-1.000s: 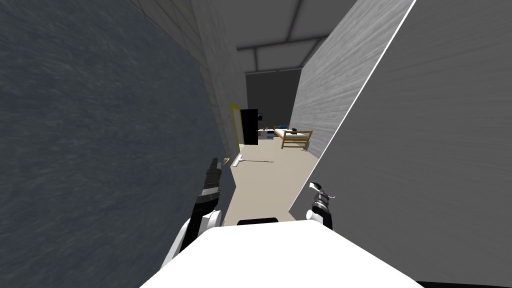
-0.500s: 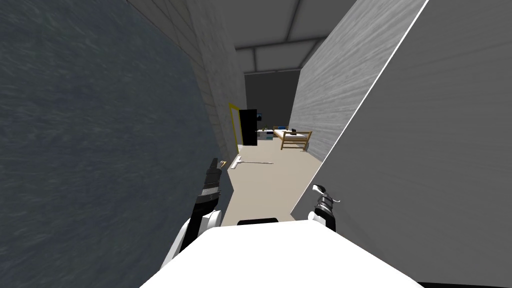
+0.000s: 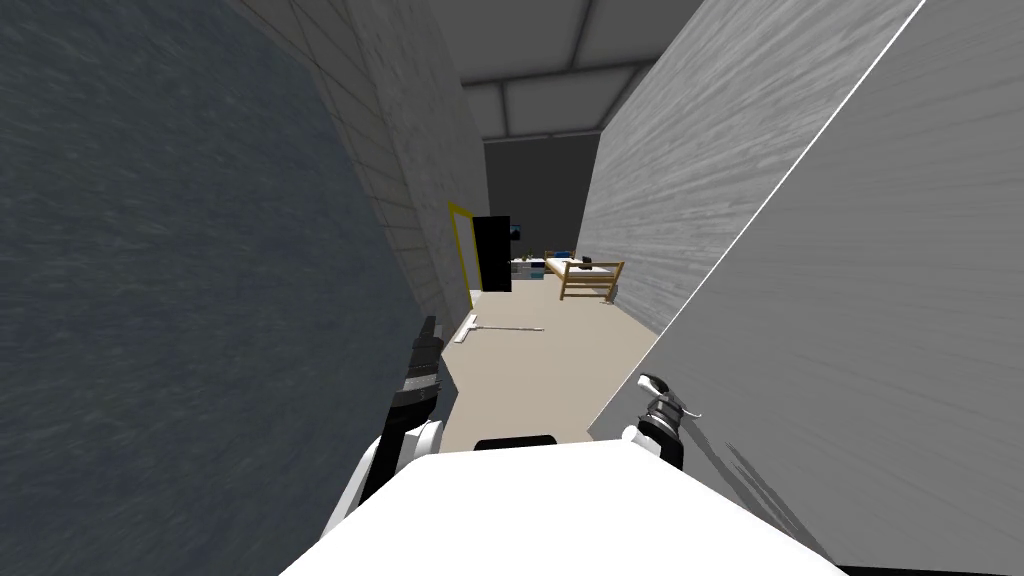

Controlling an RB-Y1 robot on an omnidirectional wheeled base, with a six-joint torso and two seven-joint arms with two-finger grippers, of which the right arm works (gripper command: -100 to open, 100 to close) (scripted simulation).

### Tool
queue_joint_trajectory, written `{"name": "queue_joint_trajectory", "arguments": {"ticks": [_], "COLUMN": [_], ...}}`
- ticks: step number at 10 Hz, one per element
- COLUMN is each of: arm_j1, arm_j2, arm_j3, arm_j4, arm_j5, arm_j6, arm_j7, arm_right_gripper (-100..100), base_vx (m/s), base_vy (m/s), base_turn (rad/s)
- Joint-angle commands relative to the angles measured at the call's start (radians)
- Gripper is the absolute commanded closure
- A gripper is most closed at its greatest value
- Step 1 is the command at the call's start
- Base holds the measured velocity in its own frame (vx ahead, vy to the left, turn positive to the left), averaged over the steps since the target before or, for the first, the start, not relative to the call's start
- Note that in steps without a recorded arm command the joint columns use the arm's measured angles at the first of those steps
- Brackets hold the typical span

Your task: Push the door open

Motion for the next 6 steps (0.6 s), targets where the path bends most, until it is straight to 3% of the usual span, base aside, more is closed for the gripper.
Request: {"name": "queue_joint_trajectory", "arguments": {"ticks": [1, 3, 6], "arm_j1": [0.0, 0.006, 0.012], "arm_j2": [-0.004, 0.002, -0.002], "arm_j3": [-0.017, -0.023, -0.066], "arm_j4": [0.006, -0.009, -0.003], "arm_j5": [-0.012, -0.016, -0.046], "arm_j6": [-0.006, 0.003, -0.008], "arm_j7": [0.009, 0.017, 0.038], "arm_right_gripper": [100, 100, 100], "base_vx": [0.183, 0.122, 0.153], "base_vy": [-0.058, -0.059, -0.091], "base_turn": [-0.037, -0.034, -0.027]}}
